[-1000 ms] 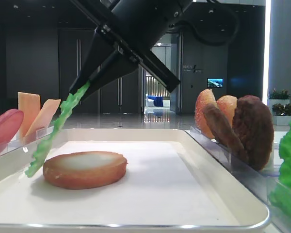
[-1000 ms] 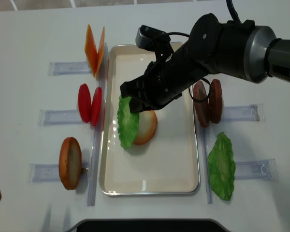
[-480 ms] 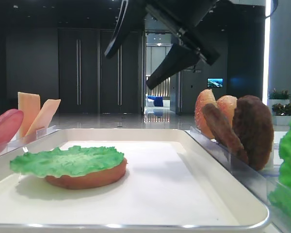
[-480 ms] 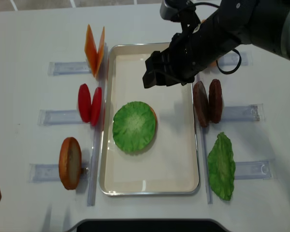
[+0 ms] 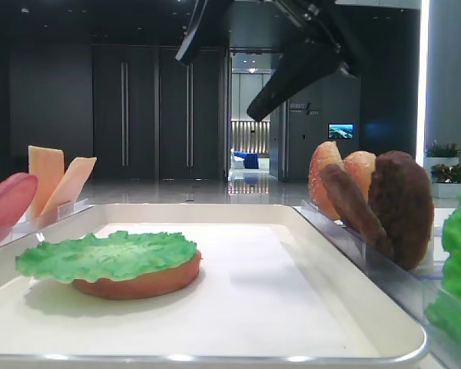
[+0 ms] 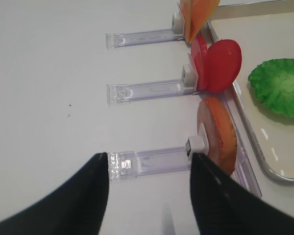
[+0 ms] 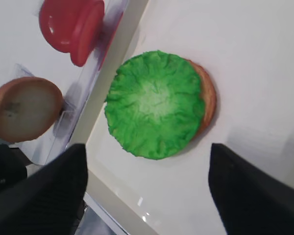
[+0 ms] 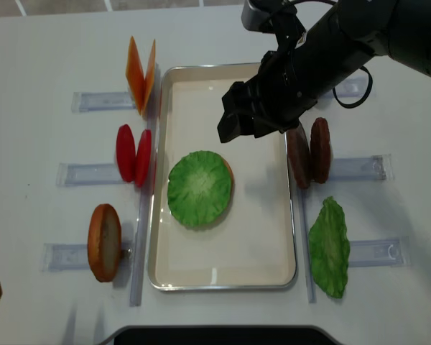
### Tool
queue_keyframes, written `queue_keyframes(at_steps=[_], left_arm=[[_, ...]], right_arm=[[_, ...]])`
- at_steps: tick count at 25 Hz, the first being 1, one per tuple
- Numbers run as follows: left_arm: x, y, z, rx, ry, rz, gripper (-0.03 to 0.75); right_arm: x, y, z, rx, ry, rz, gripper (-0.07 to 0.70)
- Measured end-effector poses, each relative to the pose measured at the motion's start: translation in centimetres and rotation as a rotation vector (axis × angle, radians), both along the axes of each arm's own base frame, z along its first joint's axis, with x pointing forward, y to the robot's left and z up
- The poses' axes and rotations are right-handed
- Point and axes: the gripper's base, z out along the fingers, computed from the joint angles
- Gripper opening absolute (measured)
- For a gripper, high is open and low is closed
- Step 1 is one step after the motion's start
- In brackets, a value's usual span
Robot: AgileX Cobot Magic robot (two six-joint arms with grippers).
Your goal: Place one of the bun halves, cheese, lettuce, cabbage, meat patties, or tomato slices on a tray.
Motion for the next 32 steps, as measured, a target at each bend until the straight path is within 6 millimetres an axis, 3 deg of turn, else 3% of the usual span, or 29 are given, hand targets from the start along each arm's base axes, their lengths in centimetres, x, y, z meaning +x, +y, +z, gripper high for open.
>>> queue_keyframes(at_steps=[5, 9, 13, 18, 20, 23, 26, 32], left_arm=[[0.0, 0.0, 0.0, 0.000, 0.000, 0.000, 0.408], [0.0, 0.0, 0.0, 0.000, 0.000, 0.000, 0.408], [0.0, 0.0, 0.0, 0.000, 0.000, 0.000, 0.408], [0.0, 0.0, 0.0, 0.000, 0.000, 0.000, 0.408], [0.0, 0.0, 0.0, 0.000, 0.000, 0.000, 0.408], [0.0, 0.0, 0.0, 0.000, 0.000, 0.000, 0.408], [0.0, 0.0, 0.0, 0.000, 0.000, 0.000, 0.408], [0.0, 0.0, 0.0, 0.000, 0.000, 0.000, 0.408]], right_arm=[[0.2, -1.8, 1.3, -0.212, -0.001, -0.042, 0.472], [1.9, -4.9, 4.5, -0.420, -0.064, -0.112, 0.468], [4.5, -10.1, 7.2, -0.462, -0.108, -0.270, 0.468], [6.5, -19.3, 7.3, -0.503, -0.058, -0.511, 0.468], [6.4, -21.5, 7.4, -0.512, -0.045, -0.574, 0.468], [5.2, -22.7, 7.3, -0.528, -0.032, -0.594, 0.467], [2.7, -22.7, 6.5, -0.547, 0.003, -0.581, 0.467], [-6.7, -22.5, 3.8, -0.575, 0.084, -0.555, 0.467]])
